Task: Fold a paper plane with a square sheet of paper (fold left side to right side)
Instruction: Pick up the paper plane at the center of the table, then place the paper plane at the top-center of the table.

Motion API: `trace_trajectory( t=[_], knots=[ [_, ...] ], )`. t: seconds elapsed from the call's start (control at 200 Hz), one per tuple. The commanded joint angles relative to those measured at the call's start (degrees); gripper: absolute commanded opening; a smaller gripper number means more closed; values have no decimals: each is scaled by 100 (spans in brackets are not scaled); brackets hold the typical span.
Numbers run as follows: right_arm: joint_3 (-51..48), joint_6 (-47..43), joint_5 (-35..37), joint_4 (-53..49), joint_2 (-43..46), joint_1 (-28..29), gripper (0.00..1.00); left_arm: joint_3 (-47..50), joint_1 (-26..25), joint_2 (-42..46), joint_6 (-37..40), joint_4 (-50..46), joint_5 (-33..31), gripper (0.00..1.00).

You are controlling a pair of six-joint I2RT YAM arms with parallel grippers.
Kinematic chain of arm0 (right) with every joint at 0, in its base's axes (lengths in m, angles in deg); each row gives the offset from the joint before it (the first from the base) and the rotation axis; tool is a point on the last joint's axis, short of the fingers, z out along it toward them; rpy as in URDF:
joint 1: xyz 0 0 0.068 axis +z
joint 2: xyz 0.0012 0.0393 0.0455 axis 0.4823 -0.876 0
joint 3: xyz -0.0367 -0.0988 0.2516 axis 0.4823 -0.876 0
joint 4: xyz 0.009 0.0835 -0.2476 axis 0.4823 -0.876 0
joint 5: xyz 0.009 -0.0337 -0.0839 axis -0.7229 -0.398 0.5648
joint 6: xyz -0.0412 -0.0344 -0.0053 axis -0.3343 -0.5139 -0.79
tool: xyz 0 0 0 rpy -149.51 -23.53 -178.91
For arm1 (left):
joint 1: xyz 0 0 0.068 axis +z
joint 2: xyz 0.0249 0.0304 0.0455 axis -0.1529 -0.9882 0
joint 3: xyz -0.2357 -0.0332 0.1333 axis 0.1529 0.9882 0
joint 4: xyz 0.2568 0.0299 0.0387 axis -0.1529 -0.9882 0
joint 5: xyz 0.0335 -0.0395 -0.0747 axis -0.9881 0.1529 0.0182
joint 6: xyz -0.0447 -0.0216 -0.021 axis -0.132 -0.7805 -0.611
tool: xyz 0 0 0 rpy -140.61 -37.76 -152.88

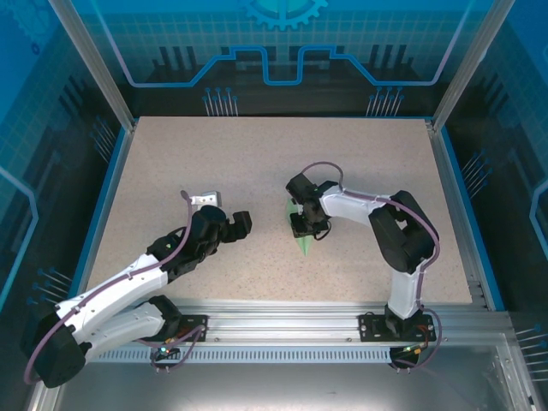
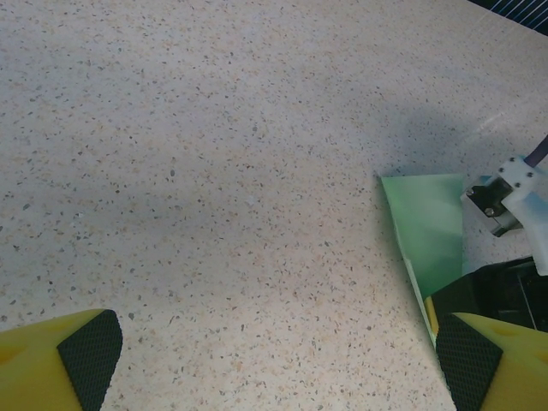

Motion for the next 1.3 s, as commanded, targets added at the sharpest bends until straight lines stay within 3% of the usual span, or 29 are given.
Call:
trace_trajectory(
  t=[0.0,0.13,0.28,0.555,0.795,1.01,1.291],
  knots=[
    [224,39,176,-314,-86,82,17,83,33,163,169,17,102,98],
    [582,-4,319,-637,10,-9,7,66,39,380,246,-89,113,98],
    [1491,27,604,-1353,-273,-399,8,80,36,753,377,-225,210,99],
    [3655,211,1083,-2063,-1621,-922,8,79,36,973,599,-466,415,99],
    [5372,-76,1197,-2655,-2953,-966,9,-29,38,736,955,-474,762,99],
    [5794,-223,1131,-2778,-3409,-975,11,-58,31,514,1382,-321,1500,99],
    [5745,-279,1041,-2747,-3485,-953,18,-74,35,522,1670,-244,1803,98]
  ],
)
